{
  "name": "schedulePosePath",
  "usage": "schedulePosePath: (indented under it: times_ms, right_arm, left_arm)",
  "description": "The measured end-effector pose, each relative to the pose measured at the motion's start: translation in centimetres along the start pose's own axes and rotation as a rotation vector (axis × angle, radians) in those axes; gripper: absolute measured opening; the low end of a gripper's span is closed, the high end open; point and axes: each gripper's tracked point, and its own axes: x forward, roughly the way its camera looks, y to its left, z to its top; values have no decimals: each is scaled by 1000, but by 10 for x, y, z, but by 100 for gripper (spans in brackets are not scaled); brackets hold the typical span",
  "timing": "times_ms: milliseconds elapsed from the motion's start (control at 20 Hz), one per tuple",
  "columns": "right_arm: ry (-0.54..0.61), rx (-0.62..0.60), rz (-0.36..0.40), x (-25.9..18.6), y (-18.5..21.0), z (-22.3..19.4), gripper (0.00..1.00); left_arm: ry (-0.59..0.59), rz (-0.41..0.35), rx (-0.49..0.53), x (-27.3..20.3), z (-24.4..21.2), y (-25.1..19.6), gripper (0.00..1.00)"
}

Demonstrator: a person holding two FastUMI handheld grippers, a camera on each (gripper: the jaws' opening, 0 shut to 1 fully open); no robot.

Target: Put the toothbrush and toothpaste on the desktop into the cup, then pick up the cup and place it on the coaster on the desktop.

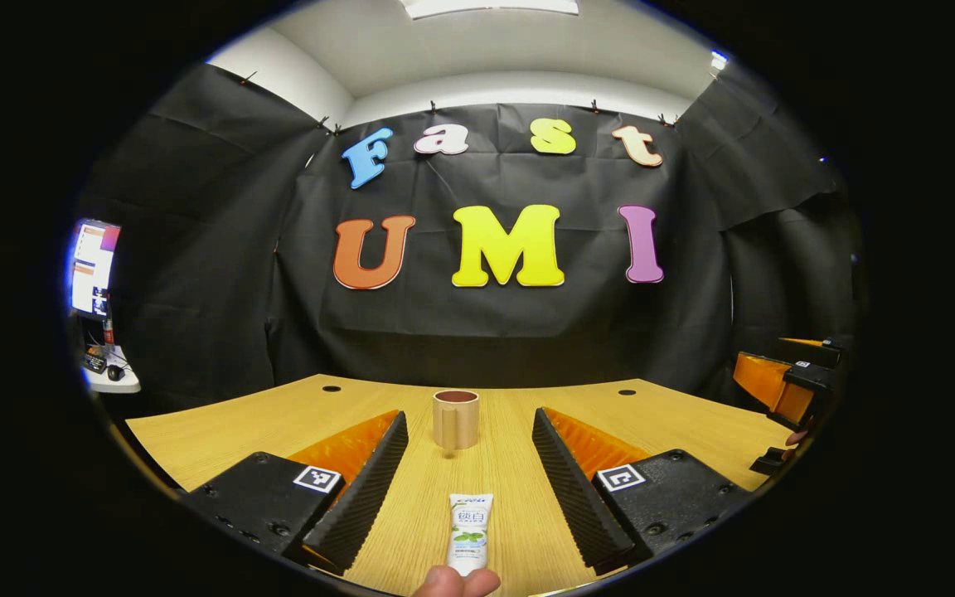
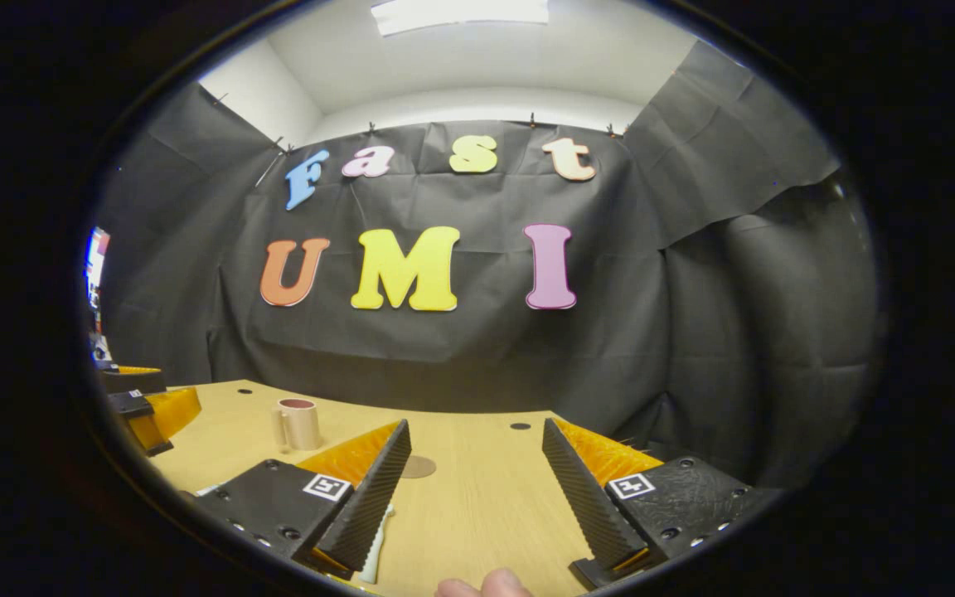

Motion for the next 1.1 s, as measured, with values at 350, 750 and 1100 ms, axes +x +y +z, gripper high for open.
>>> schedulePosePath:
  times_ms: [350, 750, 1100]
  right_arm:
    - [14, 10, -2, 1, -1, -4, 96]
    - [35, 21, -6, -1, -3, -10, 96]
    - [60, 28, -3, -1, -1, -23, 96]
  left_arm:
    - [55, -27, 1, 1, -14, -7, 96]
    - [309, -54, -35, -3, -71, -4, 96]
    - [521, -74, -97, -19, -115, 5, 96]
